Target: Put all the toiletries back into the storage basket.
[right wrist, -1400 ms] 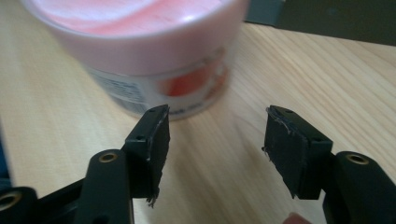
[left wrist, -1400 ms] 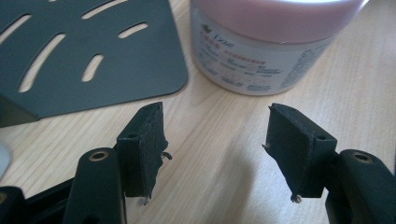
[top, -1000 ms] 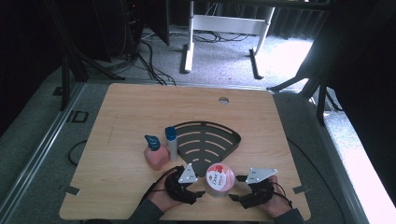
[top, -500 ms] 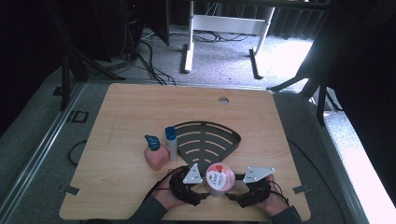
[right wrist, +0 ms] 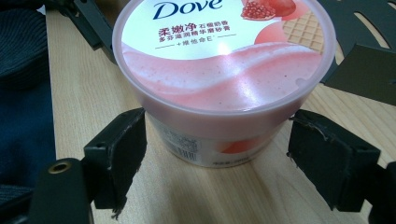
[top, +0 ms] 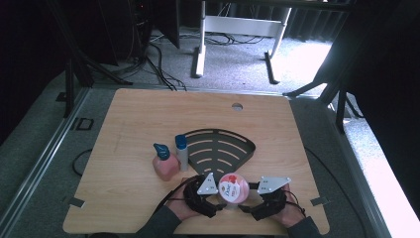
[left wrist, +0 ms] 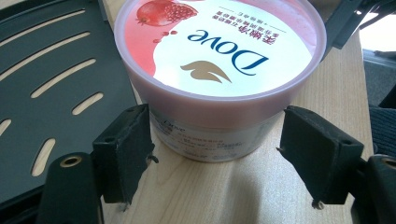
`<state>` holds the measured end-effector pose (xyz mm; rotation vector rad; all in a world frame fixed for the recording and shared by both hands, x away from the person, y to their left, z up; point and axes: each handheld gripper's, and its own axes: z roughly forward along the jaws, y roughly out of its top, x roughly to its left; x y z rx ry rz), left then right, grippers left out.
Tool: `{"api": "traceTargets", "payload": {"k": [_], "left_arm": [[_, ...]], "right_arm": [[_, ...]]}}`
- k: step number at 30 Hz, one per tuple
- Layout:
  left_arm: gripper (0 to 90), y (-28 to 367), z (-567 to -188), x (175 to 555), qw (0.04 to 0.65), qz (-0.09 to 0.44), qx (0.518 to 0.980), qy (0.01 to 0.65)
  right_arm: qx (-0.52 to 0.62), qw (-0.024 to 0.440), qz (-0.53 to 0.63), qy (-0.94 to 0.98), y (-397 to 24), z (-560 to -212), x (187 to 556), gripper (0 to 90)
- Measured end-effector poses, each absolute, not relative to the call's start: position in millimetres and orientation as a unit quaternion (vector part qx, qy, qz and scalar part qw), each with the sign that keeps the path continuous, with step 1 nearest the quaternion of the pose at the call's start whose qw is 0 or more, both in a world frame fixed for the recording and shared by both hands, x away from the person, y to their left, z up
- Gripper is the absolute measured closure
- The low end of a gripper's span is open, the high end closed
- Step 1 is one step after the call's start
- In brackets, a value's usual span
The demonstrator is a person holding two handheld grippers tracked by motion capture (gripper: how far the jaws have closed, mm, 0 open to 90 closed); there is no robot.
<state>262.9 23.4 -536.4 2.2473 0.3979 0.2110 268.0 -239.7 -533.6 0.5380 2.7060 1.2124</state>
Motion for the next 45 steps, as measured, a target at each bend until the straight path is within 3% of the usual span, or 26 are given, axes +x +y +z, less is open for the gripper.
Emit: {"api": "traceTargets", "payload": {"k": [45], "left_arm": [[25.5,17.2,-527.5,254.9,0.407,0.098,0.892,0.171]], "right_arm": [[0.167,0.083,0.39,0.902,-238.3,-523.8,263.6,18.7]]}}
